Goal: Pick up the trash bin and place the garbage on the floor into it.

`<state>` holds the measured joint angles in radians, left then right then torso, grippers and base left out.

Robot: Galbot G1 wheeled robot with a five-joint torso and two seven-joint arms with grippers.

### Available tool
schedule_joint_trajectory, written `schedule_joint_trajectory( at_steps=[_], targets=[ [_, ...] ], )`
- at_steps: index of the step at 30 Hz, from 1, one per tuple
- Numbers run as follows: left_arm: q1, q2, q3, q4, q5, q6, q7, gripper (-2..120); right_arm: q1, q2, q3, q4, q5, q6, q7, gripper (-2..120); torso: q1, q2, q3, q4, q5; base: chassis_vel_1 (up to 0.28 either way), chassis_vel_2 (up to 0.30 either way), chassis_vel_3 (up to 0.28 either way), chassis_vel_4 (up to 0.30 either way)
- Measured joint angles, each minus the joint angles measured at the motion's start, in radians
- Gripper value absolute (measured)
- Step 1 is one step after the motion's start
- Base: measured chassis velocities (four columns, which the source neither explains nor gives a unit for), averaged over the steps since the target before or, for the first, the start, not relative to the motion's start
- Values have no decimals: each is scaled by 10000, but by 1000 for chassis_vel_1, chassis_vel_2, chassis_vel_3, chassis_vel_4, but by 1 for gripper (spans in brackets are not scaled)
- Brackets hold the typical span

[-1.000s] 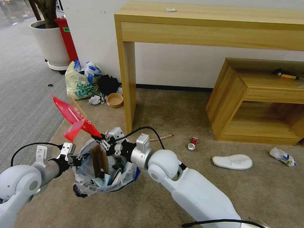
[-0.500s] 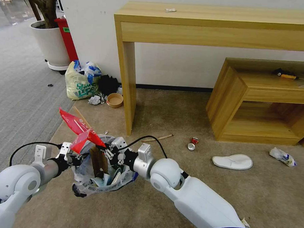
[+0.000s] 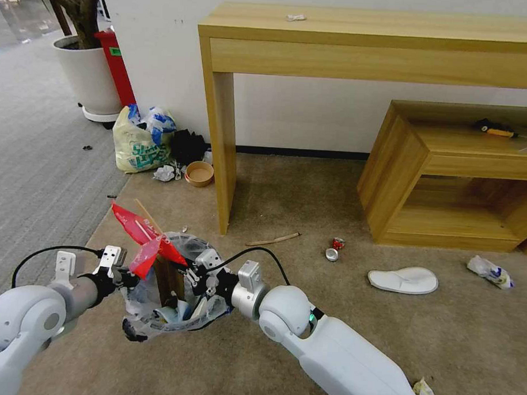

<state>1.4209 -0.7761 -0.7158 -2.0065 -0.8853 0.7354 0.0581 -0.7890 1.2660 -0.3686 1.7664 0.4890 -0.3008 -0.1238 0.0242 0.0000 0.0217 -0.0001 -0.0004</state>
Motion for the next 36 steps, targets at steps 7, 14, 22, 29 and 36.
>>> schedule_joint_trajectory(
  at_steps=[7,14,22,29,36],
  targets=[
    [69,54,-104,-9,-9,0,37,0,-134,-11,-61,122,-29,122,313,48,0,0,0,0,0,0,0,0,0],
    [164,87,-162,-44,-1,0,50,0,-237,-89,-43,400,-29,123,545,72,0,-1,0,0,0,0,0,0,0],
    [245,-2,-215,-110,23,0,44,0,-220,-157,352,794,-25,124,784,98,0,0,0,0,0,0,0,0,0],
    [555,-232,-427,-234,122,0,39,0,-640,-179,1110,1015,-146,147,1301,100,0,0,0,0,0,0,0,0,0],
    [827,-425,-605,-362,253,0,76,0,-1535,-187,2187,976,-897,266,1419,100,0,0,0,0,1,0,0,0,0]
  ],
)
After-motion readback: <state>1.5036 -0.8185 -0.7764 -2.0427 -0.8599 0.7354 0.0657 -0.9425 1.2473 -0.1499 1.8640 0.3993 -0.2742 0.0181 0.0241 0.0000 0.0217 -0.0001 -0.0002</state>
